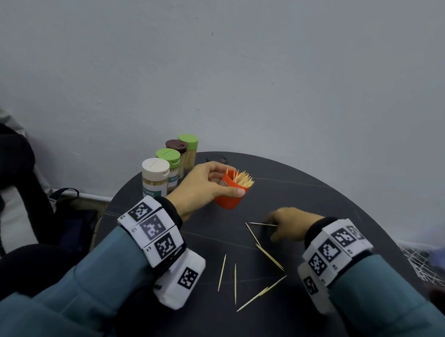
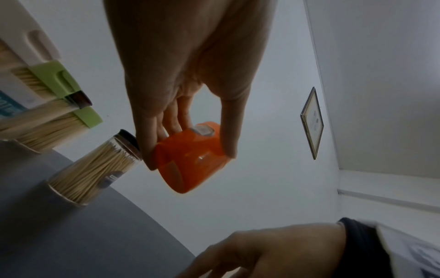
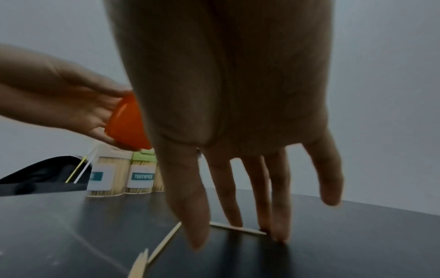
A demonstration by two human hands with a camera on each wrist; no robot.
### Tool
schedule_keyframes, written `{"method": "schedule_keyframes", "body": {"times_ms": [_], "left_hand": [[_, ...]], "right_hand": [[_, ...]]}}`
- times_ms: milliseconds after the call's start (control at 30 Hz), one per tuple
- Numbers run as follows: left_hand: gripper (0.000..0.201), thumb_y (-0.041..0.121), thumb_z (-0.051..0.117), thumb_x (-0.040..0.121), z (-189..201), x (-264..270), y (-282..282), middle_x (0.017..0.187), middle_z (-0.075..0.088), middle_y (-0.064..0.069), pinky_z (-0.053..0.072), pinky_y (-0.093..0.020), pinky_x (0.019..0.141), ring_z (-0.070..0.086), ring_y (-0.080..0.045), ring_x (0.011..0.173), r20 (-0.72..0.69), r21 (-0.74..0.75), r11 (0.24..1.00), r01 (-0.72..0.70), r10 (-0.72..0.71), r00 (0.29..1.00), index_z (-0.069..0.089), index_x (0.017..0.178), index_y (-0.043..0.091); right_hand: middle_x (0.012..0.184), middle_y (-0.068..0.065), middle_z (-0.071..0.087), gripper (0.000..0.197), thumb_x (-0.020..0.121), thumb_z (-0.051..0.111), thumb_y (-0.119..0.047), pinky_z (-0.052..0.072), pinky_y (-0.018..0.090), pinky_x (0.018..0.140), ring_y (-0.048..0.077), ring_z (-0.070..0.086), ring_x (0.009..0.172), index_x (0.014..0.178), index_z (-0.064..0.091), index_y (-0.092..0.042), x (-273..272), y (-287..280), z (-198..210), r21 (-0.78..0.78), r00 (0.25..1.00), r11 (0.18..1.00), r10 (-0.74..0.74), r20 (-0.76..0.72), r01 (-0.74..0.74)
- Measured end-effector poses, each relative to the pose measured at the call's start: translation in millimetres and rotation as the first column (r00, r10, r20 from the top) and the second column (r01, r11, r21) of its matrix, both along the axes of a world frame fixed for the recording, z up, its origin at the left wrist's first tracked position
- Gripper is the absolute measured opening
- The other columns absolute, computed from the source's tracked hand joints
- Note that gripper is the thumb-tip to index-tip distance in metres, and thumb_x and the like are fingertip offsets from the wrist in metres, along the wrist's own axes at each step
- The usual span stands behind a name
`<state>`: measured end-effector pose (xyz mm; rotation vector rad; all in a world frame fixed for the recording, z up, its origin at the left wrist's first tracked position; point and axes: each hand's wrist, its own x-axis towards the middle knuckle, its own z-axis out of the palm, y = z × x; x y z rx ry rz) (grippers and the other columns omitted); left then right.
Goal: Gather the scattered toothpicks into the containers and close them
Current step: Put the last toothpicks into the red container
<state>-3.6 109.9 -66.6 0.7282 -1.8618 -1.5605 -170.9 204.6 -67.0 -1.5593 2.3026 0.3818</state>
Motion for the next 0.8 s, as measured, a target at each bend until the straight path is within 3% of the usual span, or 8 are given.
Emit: {"method": "schedule_keyframes", "body": {"times_ms": [133, 267, 367, 500, 633, 800], "left_hand": [[0.051, 0.011, 0.076, 0.076, -1.2, 0.3, -0.8, 0.106, 0.058, 0.006, 0.044, -0.018, 0.073, 0.053, -0.002, 0.092, 0.007, -0.007, 1.0, -0.003, 0.003, 1.0, 0.055, 0.123, 0.015], [0.055, 0.014, 0.077, 0.076, -1.2, -1.3, 0.0, 0.117, 0.057, 0.001, 0.045, -0.026, 0.084, 0.053, -0.012, 0.108, 0.028, -0.008, 1.0, -0.004, 0.004, 1.0, 0.054, 0.126, 0.016], [0.054, 0.014, 0.076, 0.076, -1.3, -1.6, 0.8, 0.12, 0.056, 0.0, 0.044, -0.027, 0.086, 0.051, -0.014, 0.111, 0.038, -0.016, 1.0, 0.001, 0.0, 0.999, 0.054, 0.125, 0.017], [0.054, 0.014, 0.078, 0.075, -2.8, -2.2, 0.6, 0.12, 0.059, -0.002, 0.044, -0.02, 0.075, 0.054, -0.011, 0.106, 0.032, -0.021, 1.0, -0.002, 0.003, 0.999, 0.056, 0.124, 0.016], [0.055, 0.013, 0.078, 0.074, -3.7, -3.4, 1.8, 0.118, 0.06, -0.002, 0.044, -0.019, 0.072, 0.055, -0.009, 0.101, 0.034, -0.019, 1.0, 0.005, -0.004, 0.999, 0.055, 0.125, 0.014], [0.055, 0.013, 0.078, 0.075, -4.0, -3.5, 1.5, 0.115, 0.059, 0.001, 0.043, -0.019, 0.071, 0.054, -0.007, 0.099, 0.04, -0.025, 1.0, 0.005, -0.004, 0.999, 0.055, 0.126, 0.015]], "right_hand": [[0.134, 0.014, 0.038, 0.041, 0.093, 0.042, -0.011, 0.039, 0.039, 0.103, 0.029, 0.045, 0.121, 0.134, 0.046, -0.008, 3.0, 0.2, -8.4, 0.062, 0.998, 0.998, 0.018, -0.057, -0.015], [0.135, 0.014, 0.034, 0.045, 0.094, 0.036, -0.009, 0.036, 0.04, 0.105, 0.032, 0.041, 0.123, 0.139, 0.041, -0.012, 12.6, -0.1, -13.6, 0.055, 0.999, 0.997, 0.05, -0.014, -0.049], [0.131, 0.01, 0.036, 0.048, 0.095, 0.046, -0.022, 0.038, 0.036, 0.102, 0.028, 0.043, 0.121, 0.142, 0.036, -0.025, 18.6, 1.7, -12.3, -0.009, 0.993, 0.995, 0.099, 0.068, -0.099], [0.123, 0.0, 0.048, 0.043, 0.086, 0.058, -0.045, 0.038, 0.047, 0.099, 0.019, 0.046, 0.116, 0.126, 0.049, -0.03, 20.7, 1.9, -10.5, -0.113, 0.99, 0.984, 0.141, 0.021, -0.138], [0.117, -0.001, 0.059, 0.024, 0.088, 0.058, -0.032, 0.032, 0.041, 0.097, 0.02, 0.052, 0.113, 0.111, 0.058, -0.025, 26.0, -5.4, -10.1, -0.193, 0.974, 0.959, 0.184, -0.13, -0.206], [0.112, 0.004, 0.062, 0.019, 0.089, 0.054, -0.022, 0.038, 0.032, 0.088, 0.024, 0.058, 0.107, 0.106, 0.062, -0.022, 25.0, -10.1, -6.9, -0.232, 0.967, 0.95, 0.163, -0.197, -0.207]]}}
